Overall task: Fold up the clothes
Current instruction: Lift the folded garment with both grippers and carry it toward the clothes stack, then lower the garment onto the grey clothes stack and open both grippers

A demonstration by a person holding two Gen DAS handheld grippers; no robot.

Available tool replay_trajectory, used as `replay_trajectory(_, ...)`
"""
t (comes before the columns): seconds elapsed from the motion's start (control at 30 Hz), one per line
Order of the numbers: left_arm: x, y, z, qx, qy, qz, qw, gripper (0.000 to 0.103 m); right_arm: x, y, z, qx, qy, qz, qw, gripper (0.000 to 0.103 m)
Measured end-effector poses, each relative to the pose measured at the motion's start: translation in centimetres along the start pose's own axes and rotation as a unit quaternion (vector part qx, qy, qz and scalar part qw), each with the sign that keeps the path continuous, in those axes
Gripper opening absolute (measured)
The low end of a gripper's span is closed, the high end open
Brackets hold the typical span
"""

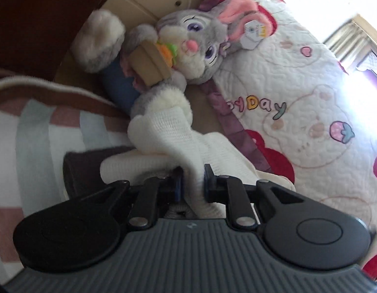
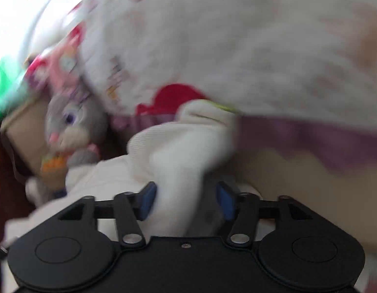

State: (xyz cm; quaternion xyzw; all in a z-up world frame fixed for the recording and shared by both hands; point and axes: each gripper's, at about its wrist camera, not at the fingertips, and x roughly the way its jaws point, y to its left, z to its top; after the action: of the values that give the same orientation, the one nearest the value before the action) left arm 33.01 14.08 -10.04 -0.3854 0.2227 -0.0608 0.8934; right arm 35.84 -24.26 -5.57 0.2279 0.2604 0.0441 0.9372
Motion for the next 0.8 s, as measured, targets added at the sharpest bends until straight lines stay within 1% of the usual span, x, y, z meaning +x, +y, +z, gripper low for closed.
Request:
replay_trajectory(0.07, 0.3, -0.4, -0.2, -0.001, 0.002, 0.008, 1.0, 0.016, -3.3, 0.2, -2.3, 0.023, -0.01, 0.043, 0.999, 0.063)
replay_trajectory(0.1, 0.3, -0.5, -0.2, -0.002, 0.004, 0.01, 0.9999, 0.016, -4.6, 0.2, -3.7, 0.029, -0.005, 0.063, 0.998, 0.063)
replay_trajectory(0.13, 0.2, -0.4, -0.2, -0.008, 0.007, 0.009, 0.9999, 0.016, -5.8, 0.6, -5.3, 0.034, 0.0, 0.097, 0.995, 0.063)
replay_trajectory(0.2, 0.0, -0.1, 0.0, -0.018, 0.014, 0.005, 0.9997, 0.016, -7.1, 1.5, -7.8, 0.04, 0.03, 0.163, 0.985, 0.063)
replay_trajectory(0.23, 0.0, 0.0, 0.1, -0.021, 0.018, 0.003, 0.9996, 0.016, -7.7, 2.2, -8.9, 0.039, 0.04, 0.18, 0.982, 0.065)
replay_trajectory(0.27, 0.1, 0.1, 0.2, -0.022, 0.021, 0.002, 0.9995, 0.016, -7.9, 3.1, -9.7, 0.026, 0.049, 0.186, 0.981, 0.07)
replay_trajectory(0.3, 0.1, 0.1, 0.3, -0.021, 0.022, 0.001, 0.9995, 0.016, -8.1, 4.0, -10.4, 0.01, 0.058, 0.19, 0.98, 0.072)
replay_trajectory(0.37, 0.4, -0.3, 0.2, 0.009, 0.019, 0.0, 0.9998, 0.016, -7.7, 6.2, -11.3, -0.071, 0.06, 0.173, 0.981, 0.072)
replay_trajectory(0.4, 0.4, -0.4, 0.1, 0.02, 0.018, 0.002, 0.9996, 0.016, -7.4, 7.2, -11.7, -0.124, 0.054, 0.158, 0.978, 0.072)
replay_trajectory(0.43, 0.4, -0.5, 0.0, 0.027, 0.016, 0.005, 0.9995, 0.016, -7.1, 8.2, -12.1, -0.166, 0.041, 0.129, 0.977, 0.072)
replay_trajectory(0.47, 0.4, -0.6, 0.0, 0.027, 0.015, 0.005, 0.9995, 0.016, -6.7, 9.0, -12.2, -0.19, 0.028, 0.1, 0.976, 0.071)
replay_trajectory(0.5, 0.3, -0.8, 0.1, 0.034, 0.014, 0.006, 0.9993, 0.016, -6.5, 9.3, -11.9, -0.194, 0.017, 0.099, 0.976, 0.067)
replay_trajectory(0.53, 0.1, -1.1, 0.3, 0.042, 0.011, 0.008, 0.999, 0.017, -6.4, 9.5, -11.5, -0.194, 0.006, 0.104, 0.975, 0.043)
replay_trajectory(0.57, -0.3, -1.5, 0.4, 0.055, 0.0, 0.013, 0.9984, 0.017, -6.3, 9.7, -11.1, -0.195, -0.005, 0.109, 0.975, 0.015)
replay_trajectory(0.6, -1.0, -1.9, 0.4, 0.065, -0.018, 0.018, 0.9976, 0.017, -6.9, 9.8, -10.3, -0.187, -0.011, 0.118, 0.975, 0.015)
replay_trajectory(0.63, -2.0, -2.2, 0.4, 0.068, -0.045, 0.019, 0.9965, 0.017, -7.6, 9.8, -9.3, -0.177, -0.017, 0.128, 0.976, 0.015)
replay_trajectory(0.67, -3.2, -2.5, 0.5, 0.065, -0.072, 0.011, 0.9952, 0.017, -8.9, 9.7, -8.7, -0.162, -0.018, 0.15, 0.975, 0.015)
replay_trajectory(0.7, -4.1, -2.5, 0.6, 0.058, -0.089, -0.004, 0.9943, 0.017, -10.1, 9.5, -8.3, -0.147, -0.006, 0.17, 0.974, 0.015)
replay_trajectory(0.73, -4.7, -2.4, 0.9, 0.049, -0.09, -0.013, 0.9947, 0.017, -10.8, 9.3, -8.3, -0.142, 0.012, 0.182, 0.973, 0.015)
replay_trajectory(0.8, -4.9, -1.8, 1.4, 0.033, -0.07, 0.008, 0.997, 0.017, -10.2, 8.5, -9.6, -0.16, 0.058, 0.174, 0.97, 0.014)
